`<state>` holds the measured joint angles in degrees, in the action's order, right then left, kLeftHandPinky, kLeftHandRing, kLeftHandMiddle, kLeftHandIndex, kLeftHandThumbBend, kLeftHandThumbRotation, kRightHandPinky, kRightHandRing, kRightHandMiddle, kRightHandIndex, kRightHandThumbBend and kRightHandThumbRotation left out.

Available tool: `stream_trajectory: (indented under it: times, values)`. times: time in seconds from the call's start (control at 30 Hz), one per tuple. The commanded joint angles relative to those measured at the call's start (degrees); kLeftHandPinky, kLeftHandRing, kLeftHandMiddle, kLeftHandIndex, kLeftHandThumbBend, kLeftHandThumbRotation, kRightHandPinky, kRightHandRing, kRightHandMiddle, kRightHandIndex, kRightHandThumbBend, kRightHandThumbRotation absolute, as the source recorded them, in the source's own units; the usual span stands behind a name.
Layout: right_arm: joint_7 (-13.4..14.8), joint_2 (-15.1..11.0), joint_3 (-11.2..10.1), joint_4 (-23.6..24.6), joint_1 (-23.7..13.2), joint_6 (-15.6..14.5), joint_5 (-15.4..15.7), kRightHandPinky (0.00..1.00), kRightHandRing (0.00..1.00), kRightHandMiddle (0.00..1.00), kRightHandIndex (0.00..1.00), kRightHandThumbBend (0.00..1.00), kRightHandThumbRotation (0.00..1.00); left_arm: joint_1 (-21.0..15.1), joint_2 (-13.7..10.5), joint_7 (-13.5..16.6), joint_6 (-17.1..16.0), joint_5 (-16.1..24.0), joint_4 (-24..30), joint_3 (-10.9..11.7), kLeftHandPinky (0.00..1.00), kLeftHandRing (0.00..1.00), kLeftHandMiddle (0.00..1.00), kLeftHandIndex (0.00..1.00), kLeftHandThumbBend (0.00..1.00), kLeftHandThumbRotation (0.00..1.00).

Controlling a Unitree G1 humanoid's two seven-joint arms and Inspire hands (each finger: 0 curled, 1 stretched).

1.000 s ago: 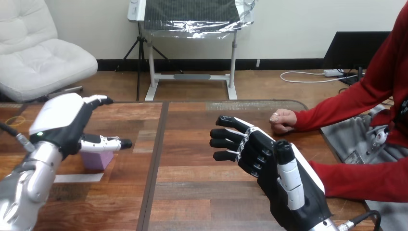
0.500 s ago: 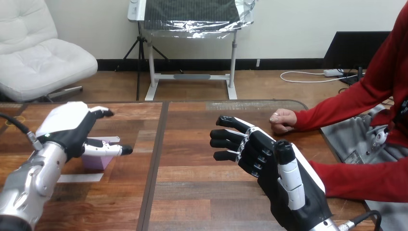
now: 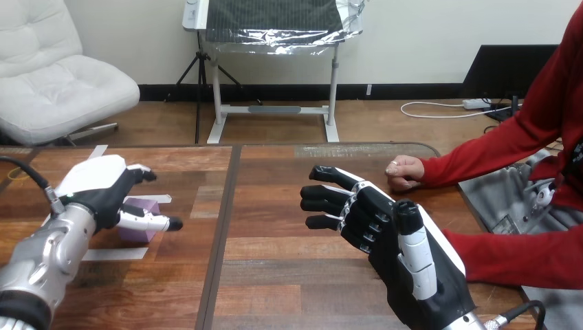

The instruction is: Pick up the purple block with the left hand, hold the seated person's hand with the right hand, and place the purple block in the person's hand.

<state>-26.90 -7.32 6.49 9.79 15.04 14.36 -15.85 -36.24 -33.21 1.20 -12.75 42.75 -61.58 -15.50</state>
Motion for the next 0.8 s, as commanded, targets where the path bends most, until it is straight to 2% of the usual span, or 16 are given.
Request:
stream_trajectory:
  times: [0.0, 0.23, 0.33, 0.77]
  values:
    - [-0.2, -0.5, -1.0, 2.9, -3.4, 0.0, -1.0, 0.76, 0.80, 0.79, 0.83, 0.85, 1.00, -7.3, 0.9, 0.1, 1.0, -0.1, -2.9, -2.0, 0.80, 0.86, 0.86, 0.83, 0.78, 0.27]
    - [-0.4, -0.5, -1.0, 3.1, -3.4, 0.1, -1.2, 0.75, 0.79, 0.78, 0.83, 0.86, 1.00, -8.7, 1.6, -1.3, 3.1, 0.2, -5.1, -4.1, 0.84, 0.88, 0.88, 0.84, 0.71, 0.09]
    - [-0.6, -0.5, -1.0, 2.9, -3.4, 0.2, -1.5, 0.75, 0.79, 0.78, 0.83, 0.86, 1.00, -9.4, 2.0, -2.2, 4.3, 0.4, -5.9, -5.1, 0.85, 0.89, 0.89, 0.85, 0.70, 0.05]
    - [-1.1, -0.4, -1.2, 2.9, -3.5, 0.3, -1.8, 0.76, 0.79, 0.78, 0.83, 0.87, 1.00, -11.4, 2.7, -4.2, 7.4, 1.1, -8.3, -8.8, 0.85, 0.89, 0.88, 0.84, 0.72, 0.00]
